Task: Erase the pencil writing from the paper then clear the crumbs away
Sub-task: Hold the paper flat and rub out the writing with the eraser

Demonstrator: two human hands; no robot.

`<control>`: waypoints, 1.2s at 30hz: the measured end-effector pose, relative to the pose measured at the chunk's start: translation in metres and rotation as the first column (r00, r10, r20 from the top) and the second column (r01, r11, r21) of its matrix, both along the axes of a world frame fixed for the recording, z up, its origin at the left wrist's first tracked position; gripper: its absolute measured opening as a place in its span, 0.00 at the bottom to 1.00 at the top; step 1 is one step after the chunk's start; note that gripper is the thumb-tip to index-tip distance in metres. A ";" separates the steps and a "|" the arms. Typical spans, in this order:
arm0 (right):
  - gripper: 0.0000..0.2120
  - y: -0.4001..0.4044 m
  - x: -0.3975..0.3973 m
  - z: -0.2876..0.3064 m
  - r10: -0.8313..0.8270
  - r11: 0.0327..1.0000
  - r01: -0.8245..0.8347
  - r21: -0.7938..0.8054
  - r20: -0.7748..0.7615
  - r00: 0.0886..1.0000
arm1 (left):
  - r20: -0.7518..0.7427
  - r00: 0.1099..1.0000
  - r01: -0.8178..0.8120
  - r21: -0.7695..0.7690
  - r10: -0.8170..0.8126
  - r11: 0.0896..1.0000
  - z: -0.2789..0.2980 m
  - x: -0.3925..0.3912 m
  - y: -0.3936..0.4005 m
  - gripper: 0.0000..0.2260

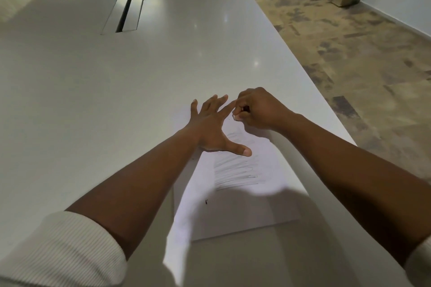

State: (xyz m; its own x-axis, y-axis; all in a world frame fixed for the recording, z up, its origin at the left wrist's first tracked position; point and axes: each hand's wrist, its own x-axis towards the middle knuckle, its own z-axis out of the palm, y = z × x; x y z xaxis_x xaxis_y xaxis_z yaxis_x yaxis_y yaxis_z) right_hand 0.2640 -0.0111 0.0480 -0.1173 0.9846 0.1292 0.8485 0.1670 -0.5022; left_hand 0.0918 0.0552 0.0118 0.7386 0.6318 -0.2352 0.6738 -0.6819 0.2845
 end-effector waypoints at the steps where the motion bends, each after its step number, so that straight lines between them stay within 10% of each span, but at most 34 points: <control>1: 0.02 0.001 0.000 -0.001 0.000 1.000 0.000 0.007 -0.002 1.000 | -0.006 1.000 0.001 -0.007 -0.001 1.000 0.000 0.000 0.001 0.66; 14: 0.02 -0.030 0.018 0.011 0.147 0.921 -0.152 -0.359 -0.043 0.988 | -0.019 1.000 -0.015 0.004 0.015 1.000 -0.002 0.001 0.000 0.68; 26: 0.02 0.004 -0.006 0.001 0.048 0.998 -0.049 -0.034 -0.023 0.999 | 0.009 1.000 -0.008 -0.005 0.008 1.000 -0.002 0.001 0.002 0.64; 36: 0.01 -0.021 0.005 0.007 0.172 0.954 -0.183 -0.235 -0.067 0.983 | -0.011 1.000 -0.010 0.016 0.010 1.000 -0.003 0.001 0.001 0.67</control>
